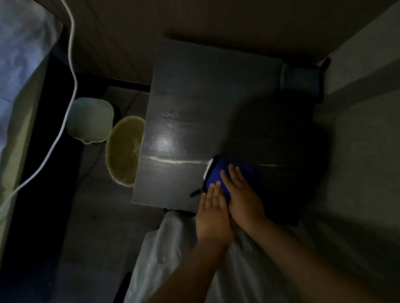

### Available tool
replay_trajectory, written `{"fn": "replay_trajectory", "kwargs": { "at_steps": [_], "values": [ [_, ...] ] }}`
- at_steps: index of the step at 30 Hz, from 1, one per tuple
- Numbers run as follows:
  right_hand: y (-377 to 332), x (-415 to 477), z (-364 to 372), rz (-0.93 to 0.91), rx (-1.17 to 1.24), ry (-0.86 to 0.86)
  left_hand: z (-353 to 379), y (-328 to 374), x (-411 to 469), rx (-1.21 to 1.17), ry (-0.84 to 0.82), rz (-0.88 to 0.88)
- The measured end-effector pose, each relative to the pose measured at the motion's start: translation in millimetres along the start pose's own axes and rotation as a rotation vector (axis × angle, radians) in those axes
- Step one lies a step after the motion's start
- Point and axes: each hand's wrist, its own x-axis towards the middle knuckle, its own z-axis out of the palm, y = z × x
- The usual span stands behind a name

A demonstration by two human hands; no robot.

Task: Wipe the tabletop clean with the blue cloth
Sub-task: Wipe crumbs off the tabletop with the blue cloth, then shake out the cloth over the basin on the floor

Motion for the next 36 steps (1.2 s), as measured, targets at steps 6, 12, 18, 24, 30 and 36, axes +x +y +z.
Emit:
{"fn": "replay_trajectory", "kwargs": {
  "at_steps": [6,12,18,24,30,36],
  "values": [
    [-23.9,9.1,6.4,-0.001,0.003,0.003,-3.2,-21.8,-2.4,0.046,0.011,-0.021],
    [-61.0,20.7,8.4,-0.026,0.019,0.022,-10.1,-55.4,-6.1,0.063,0.043,-0.065],
    [-98.8,32.1,11.9,-0.013,-0.01,0.028,-22.8,-87.4,-8.8,0.016,0.063,-0.1],
    [-130.7,42.3,14.1,-0.005,-0.043,0.041,-30.7,-119.1,-10.7,-0.038,0.139,-0.097],
    [-144.7,46.6,5.8,0.004,-0.039,0.029,-33.7,-146.6,-12.2,-0.278,0.239,0.005],
    [-130.4,66.8,-33.6,-0.024,-0.018,0.287,-54.0,-155.3,1.1,-0.693,0.671,-0.509]
  ]
}}
